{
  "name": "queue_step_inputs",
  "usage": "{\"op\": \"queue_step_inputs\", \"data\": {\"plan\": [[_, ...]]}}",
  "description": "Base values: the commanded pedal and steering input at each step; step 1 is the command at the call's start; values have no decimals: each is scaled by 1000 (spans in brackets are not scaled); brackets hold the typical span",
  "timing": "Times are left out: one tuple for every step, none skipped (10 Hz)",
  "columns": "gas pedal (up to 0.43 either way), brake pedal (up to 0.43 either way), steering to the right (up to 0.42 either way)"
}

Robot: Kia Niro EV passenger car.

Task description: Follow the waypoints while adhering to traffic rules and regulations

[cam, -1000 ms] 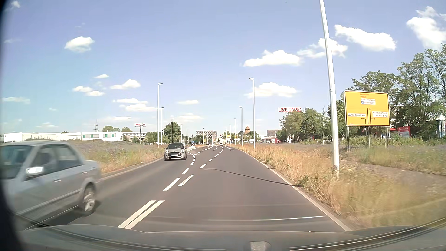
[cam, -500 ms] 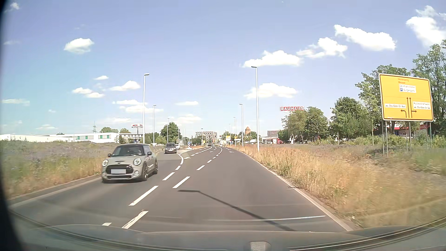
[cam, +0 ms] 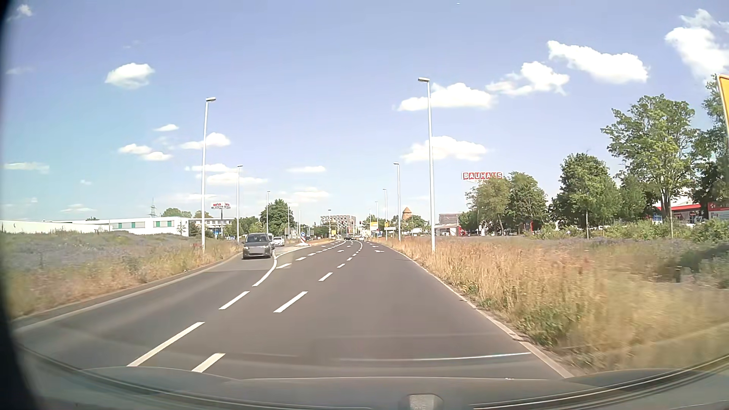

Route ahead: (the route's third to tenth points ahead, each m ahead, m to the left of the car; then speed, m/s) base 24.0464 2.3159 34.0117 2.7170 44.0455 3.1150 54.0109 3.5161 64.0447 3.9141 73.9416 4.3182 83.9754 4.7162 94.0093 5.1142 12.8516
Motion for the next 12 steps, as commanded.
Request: {"op": "queue_step_inputs", "data": {"plan": [[59,30,-8],[59,30,-10],[59,30,-11],[59,30,-11],[59,30,-11],[59,30,-11],[59,30,-10],[59,30,-8],[59,30,-5],[59,30,-4],[59,24,-4],[59,30,-4]]}}
